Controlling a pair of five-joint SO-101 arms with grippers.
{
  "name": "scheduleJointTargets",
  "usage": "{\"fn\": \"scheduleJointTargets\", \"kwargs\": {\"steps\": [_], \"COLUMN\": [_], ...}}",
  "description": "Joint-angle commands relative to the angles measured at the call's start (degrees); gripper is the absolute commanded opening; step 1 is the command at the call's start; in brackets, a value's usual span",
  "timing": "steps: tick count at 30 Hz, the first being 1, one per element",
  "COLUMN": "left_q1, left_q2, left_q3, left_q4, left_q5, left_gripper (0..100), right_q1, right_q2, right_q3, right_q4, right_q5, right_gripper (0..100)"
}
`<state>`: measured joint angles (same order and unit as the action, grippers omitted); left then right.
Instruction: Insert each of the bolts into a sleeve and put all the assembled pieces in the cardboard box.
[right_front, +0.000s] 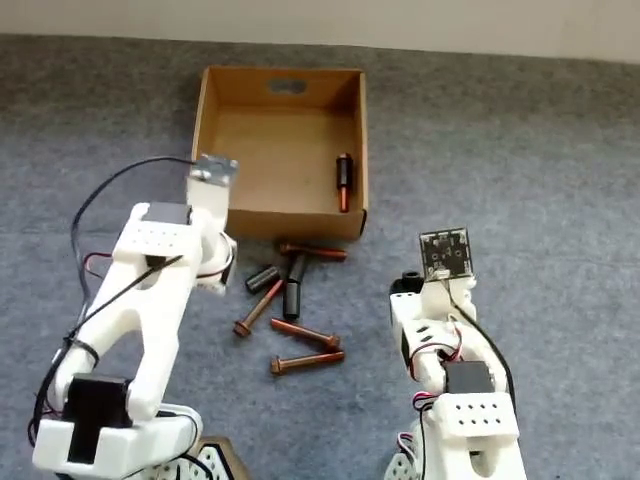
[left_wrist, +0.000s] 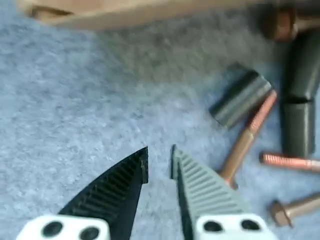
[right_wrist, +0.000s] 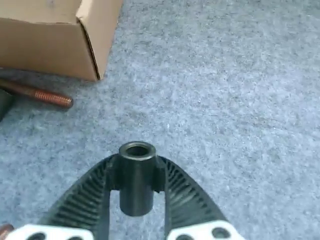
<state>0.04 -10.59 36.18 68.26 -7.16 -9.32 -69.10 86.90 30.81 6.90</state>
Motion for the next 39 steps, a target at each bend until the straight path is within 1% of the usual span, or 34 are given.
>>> {"fn": "scheduleJointTargets", "kwargs": {"steps": [1, 3, 7, 11, 13, 15, 18, 20, 26, 31, 33, 35, 37, 39], "left_q1": [1.0, 1.6, 6.5, 12.4, 12.4, 11.1, 9.7, 10.0, 12.0, 11.7, 11.6, 11.6, 11.6, 11.6], "left_q2": [0.1, 0.1, -2.6, -8.0, -9.9, -10.0, -8.5, -6.6, 0.1, 0.0, -1.5, -3.6, -6.3, -9.7], "left_q3": [-1.0, -0.4, 2.3, 8.6, 11.5, 12.9, 13.0, 13.0, 12.9, 12.8, 12.9, 13.1, 13.1, 12.7], "left_q4": [1.1, 1.1, 1.1, -3.4, -6.9, -8.4, -8.6, -8.9, -10.1, -9.8, -9.8, -9.8, -9.0, -5.4], "left_q5": [-2.2, -2.2, -2.2, -1.8, -1.8, -2.1, -2.2, -2.3, -9.4, -11.6, -11.5, -11.5, -11.5, -13.1], "left_gripper": [16, 16, 16, 16, 16, 16, 16, 16, 16, 15, 10, 1, 3, 1], "right_q1": [0.4, 0.4, 0.4, 0.4, 0.4, 0.4, 0.4, 0.4, 0.4, 0.4, 0.4, 0.4, 0.4, 0.4], "right_q2": [-0.8, -1.0, -1.0, -1.0, -1.0, -1.0, -1.0, -1.0, -1.0, -1.0, -1.0, -1.0, -1.0, -1.0], "right_q3": [-0.1, 0.7, 1.5, 1.5, 1.6, 1.6, 1.6, 1.6, 1.6, 1.6, 1.6, 1.6, 1.6, 1.6], "right_q4": [-1.2, -1.2, -1.2, -1.2, -1.1, -1.1, -1.1, -1.1, -1.1, -1.1, -1.1, -1.1, -1.1, -1.1], "right_q5": [-0.4, -0.4, -0.4, -0.4, -0.4, -0.4, -0.4, -0.4, -0.4, -0.4, -0.4, -0.4, -0.4, -0.4], "right_gripper": [0.5, 0.5, 0.5, 0.5, 0.5, 0.5, 0.5, 0.5, 0.5, 0.5, 0.5, 0.5, 0.5, 0.5]}}
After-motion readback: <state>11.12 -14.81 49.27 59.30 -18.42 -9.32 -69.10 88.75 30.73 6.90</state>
